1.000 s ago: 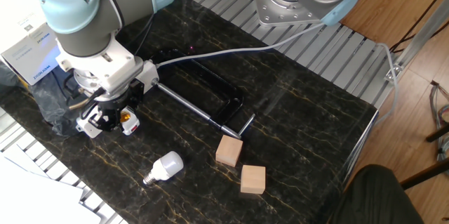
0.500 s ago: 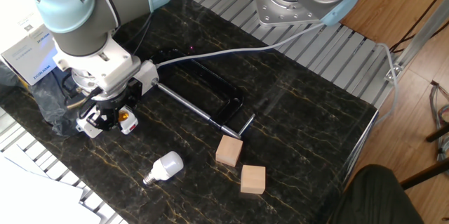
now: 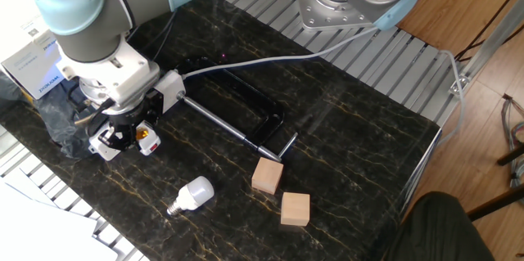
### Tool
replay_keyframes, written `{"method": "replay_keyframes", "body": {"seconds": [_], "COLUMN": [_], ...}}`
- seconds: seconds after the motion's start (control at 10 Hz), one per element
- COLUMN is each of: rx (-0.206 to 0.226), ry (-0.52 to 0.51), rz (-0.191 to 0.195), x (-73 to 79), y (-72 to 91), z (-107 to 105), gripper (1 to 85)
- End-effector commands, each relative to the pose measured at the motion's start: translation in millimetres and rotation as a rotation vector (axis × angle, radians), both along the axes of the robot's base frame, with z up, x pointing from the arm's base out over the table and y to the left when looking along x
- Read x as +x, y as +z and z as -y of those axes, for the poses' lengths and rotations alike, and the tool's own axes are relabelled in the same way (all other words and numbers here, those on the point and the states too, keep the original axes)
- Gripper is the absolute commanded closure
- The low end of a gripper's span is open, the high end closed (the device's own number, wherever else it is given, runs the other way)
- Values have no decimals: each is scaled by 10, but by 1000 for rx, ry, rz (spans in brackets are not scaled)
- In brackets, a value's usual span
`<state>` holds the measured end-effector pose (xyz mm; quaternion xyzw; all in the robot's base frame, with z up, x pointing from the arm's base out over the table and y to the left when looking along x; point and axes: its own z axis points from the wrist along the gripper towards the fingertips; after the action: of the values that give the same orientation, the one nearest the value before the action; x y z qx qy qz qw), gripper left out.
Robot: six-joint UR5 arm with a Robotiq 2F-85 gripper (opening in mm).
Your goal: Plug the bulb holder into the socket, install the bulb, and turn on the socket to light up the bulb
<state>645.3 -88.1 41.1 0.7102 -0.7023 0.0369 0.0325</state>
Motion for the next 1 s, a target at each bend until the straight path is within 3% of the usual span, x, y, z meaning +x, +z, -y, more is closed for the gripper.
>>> {"method": "replay_keyframes", "body": {"seconds": [0.0, 0.6, 0.7, 0.8, 0.9], "rx": [11, 0, -14, -16, -21], "ry": [-25, -8, 4, 14, 11], "rz": [21, 33, 41, 40, 40], "x": [15, 21, 50, 52, 41], "y": [-8, 5, 15, 24, 33], "z": [-72, -17, 7, -9, -52], "gripper": [847, 847, 823, 720, 673]}}
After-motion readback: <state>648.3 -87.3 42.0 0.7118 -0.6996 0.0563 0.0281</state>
